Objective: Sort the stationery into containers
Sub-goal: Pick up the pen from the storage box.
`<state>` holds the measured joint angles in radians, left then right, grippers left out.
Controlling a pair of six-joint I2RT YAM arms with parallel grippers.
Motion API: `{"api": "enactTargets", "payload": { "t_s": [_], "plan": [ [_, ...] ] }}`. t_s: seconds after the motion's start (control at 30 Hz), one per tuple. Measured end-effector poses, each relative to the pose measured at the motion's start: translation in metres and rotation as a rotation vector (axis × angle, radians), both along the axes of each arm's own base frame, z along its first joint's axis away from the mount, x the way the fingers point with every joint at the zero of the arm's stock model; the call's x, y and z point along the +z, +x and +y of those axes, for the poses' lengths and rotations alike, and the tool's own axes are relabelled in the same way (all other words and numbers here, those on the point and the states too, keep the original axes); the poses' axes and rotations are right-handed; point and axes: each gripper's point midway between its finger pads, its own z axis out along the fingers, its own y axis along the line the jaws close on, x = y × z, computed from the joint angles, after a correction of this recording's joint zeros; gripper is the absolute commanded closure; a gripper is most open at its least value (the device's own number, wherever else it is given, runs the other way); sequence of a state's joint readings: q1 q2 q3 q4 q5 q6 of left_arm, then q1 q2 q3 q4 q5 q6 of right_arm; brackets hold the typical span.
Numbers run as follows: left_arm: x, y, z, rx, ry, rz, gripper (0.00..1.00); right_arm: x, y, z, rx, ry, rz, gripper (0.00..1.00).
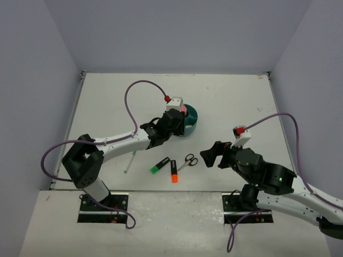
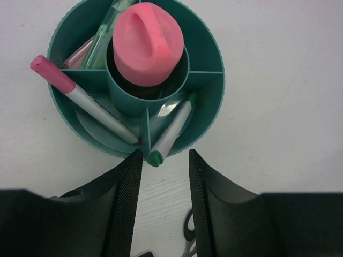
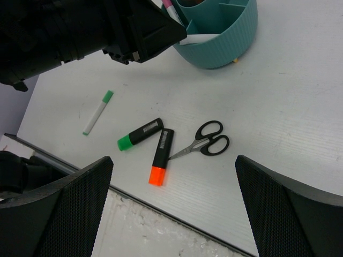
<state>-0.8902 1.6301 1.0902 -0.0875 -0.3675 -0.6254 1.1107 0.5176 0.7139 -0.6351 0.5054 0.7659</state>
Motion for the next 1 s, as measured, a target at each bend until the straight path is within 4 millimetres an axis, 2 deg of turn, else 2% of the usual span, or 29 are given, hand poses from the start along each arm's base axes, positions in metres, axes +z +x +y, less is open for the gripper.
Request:
{"api": "enactTargets", "payload": {
  "t_s": [0.2, 0.33, 0.63, 0.87, 1.0],
  "plan": [
    [-0.019, 0.009, 0.006, -0.001, 0.041, 0.03, 0.59, 0.0, -0.001, 0.0, 0.004, 0.001, -0.001, 0.01],
    [-0.02, 0.009, 0.004, -0.017, 0.043, 0.034, 0.61, 0.0, -0.001, 0.0, 0.005, -0.001, -0.003, 0.01],
    [-0.021, 0.005, -0.001, -0.057, 0.031, 0.049, 0.78, -0.001, 0.0, 0.001, 0.007, -0.009, 0.0, 0.01],
    [-0.019, 0.003, -0.005, -0.074, 0.015, 0.051, 0.96, -0.003, -0.001, 0.002, 0.013, -0.018, 0.005, 0.01],
    [-0.018, 0.003, -0.005, -0.076, 0.014, 0.052, 1.0, -0.003, -0.001, 0.002, 0.015, -0.021, 0.003, 0.01]
  ]
}}
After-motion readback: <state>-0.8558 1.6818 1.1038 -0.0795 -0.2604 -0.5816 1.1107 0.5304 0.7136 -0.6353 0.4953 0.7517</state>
